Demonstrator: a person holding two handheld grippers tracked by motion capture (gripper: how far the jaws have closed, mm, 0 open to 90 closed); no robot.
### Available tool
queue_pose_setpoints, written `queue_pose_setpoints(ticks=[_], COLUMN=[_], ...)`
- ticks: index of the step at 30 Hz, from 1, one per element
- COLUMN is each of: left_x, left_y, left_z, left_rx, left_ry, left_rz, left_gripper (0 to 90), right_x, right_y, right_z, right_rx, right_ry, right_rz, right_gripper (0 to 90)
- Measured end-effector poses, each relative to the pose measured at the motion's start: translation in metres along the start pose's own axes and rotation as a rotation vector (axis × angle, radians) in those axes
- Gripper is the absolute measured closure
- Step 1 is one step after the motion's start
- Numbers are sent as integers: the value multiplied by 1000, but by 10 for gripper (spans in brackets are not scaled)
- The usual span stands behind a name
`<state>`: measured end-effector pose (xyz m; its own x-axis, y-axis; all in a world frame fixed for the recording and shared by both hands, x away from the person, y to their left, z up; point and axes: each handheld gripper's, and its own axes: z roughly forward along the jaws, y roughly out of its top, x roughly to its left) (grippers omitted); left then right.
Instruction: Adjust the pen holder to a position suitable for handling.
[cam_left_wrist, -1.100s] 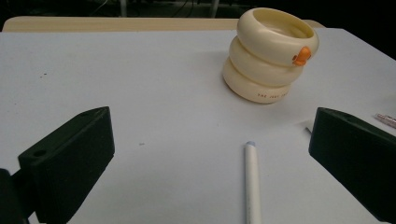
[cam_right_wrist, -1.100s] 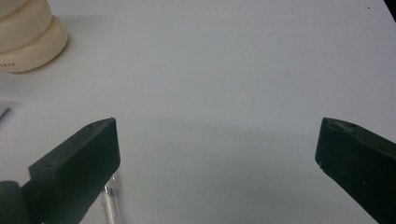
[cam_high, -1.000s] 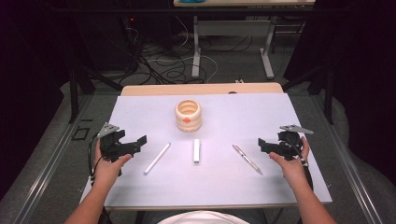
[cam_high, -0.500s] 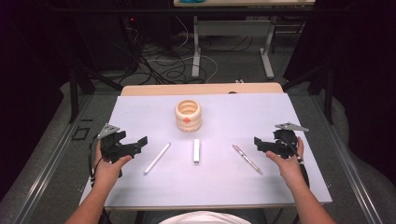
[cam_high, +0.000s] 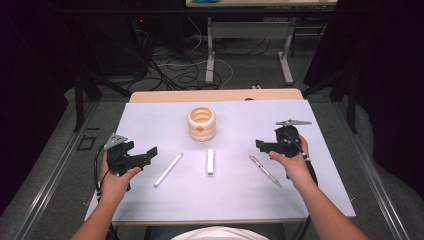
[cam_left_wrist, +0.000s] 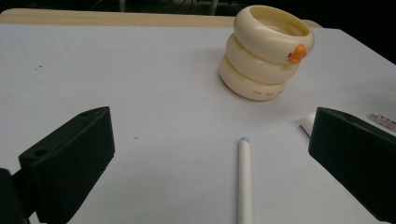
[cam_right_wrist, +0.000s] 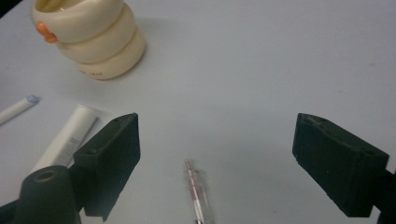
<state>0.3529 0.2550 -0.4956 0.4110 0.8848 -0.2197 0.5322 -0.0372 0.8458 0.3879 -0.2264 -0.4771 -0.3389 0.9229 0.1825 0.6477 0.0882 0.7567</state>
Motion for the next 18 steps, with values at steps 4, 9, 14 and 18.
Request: queue_pose_setpoints(ticks=[4,9,14,18], left_x=[1,1,1,1], left_y=[-1,-2,-3,-3], left_z=[0,-1,-2,-2], left_rx=[5,2,6,10], left_ry=[0,1,5,5], left_rz=[-6,-9,-7,-4], left_gripper=[6,7,9,9], right_x=[8,16,26,36], right_y=[14,37,58,70], right_z=[4,4,8,14], right_rx=[38,89,131,150], right_ry=[46,94,105,98], right_rz=[22,60,59,59], right_gripper=[153,163,156,154])
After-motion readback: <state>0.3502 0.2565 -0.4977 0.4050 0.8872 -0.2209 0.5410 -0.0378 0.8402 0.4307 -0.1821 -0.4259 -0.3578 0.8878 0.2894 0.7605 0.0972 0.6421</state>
